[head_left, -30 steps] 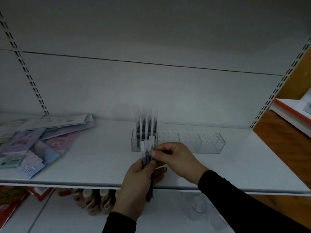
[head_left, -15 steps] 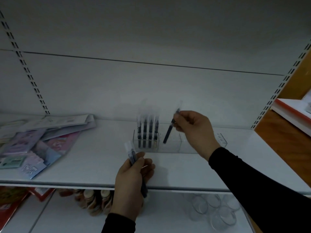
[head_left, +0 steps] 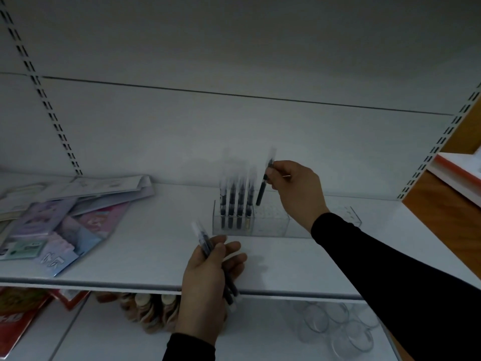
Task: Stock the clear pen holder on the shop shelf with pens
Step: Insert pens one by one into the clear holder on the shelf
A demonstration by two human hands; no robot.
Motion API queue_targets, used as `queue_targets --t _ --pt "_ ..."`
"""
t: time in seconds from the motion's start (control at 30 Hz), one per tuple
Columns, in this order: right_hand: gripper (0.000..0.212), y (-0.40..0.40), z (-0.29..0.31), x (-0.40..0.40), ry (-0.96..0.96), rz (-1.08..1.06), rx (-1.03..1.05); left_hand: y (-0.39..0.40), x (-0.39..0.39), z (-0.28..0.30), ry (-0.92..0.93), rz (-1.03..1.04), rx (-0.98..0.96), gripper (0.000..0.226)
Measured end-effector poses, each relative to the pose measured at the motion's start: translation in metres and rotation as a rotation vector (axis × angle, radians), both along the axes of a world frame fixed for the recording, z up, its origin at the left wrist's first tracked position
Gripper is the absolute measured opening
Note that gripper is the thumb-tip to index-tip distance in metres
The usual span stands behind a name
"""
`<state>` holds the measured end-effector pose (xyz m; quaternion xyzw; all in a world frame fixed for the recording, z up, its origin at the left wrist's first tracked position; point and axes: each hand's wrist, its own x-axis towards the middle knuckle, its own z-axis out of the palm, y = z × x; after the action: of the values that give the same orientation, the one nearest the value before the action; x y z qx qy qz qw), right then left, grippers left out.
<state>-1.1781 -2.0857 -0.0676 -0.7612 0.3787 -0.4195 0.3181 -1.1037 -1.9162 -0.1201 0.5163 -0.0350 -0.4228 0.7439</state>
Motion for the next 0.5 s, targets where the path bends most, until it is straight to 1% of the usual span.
queue_targets --t 0.07,0.23,0.5 --pt "0.017 0.000 -0.003 0.001 0.036 0.001 -0.009 0.001 0.000 0.000 -0.002 -0.005 -0.002 0.017" --pt "0.019 0.002 -0.011 0.005 0.103 0.020 -0.022 0.001 0.002 0.001 -0.010 -0.010 -0.012 0.016" --pt "0.018 0.003 -0.019 0.006 0.110 0.003 -0.041 0.003 0.000 0.002 -0.059 -0.046 -0.012 0.016"
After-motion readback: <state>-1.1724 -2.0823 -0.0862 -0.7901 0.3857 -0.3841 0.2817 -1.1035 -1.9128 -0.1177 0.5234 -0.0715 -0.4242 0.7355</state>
